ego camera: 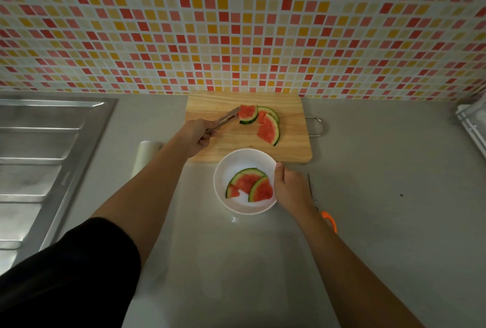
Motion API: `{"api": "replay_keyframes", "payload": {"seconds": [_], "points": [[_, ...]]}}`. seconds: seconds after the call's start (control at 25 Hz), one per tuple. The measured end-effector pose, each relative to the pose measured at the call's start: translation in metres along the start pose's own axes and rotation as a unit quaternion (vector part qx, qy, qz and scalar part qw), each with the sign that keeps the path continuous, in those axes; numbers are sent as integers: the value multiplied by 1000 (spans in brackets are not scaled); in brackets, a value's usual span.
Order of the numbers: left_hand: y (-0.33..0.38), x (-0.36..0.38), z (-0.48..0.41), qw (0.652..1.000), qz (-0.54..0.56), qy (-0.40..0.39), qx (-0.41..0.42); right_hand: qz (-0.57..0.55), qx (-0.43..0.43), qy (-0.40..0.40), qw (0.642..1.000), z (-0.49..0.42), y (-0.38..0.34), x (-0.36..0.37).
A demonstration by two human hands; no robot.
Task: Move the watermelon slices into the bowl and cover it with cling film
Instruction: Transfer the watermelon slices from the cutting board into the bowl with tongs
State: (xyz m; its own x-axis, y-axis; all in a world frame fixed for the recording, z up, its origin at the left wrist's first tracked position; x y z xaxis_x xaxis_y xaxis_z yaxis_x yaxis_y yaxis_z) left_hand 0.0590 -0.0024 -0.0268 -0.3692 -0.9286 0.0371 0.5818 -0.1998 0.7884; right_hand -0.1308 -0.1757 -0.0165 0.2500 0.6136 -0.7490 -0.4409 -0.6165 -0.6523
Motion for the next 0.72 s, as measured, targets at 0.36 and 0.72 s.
{"api": "replay_keyframes", "payload": {"seconds": [0.36, 0.72], "points": [[-5, 14, -5, 999, -38, -10, -11, 1, -2, 4, 1000, 2, -2, -2], [29, -13, 41, 991, -68, -8, 118, -9, -2, -6, 1000, 1, 1, -2]]}}
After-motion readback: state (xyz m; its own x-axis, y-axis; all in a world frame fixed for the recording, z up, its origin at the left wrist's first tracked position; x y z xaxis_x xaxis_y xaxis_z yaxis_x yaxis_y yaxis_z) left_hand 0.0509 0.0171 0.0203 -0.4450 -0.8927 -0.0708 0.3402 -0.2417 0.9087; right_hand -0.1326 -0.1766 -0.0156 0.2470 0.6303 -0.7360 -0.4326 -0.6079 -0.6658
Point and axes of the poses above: each hand's wrist, its own z-axis away from the middle knuckle, its own x-axis out of the palm, y = z × x, the point moved 6 cm from there along -z, towards the middle knuckle, and after that the axes turned 4 degrees about -y, right-handed, at the moved point
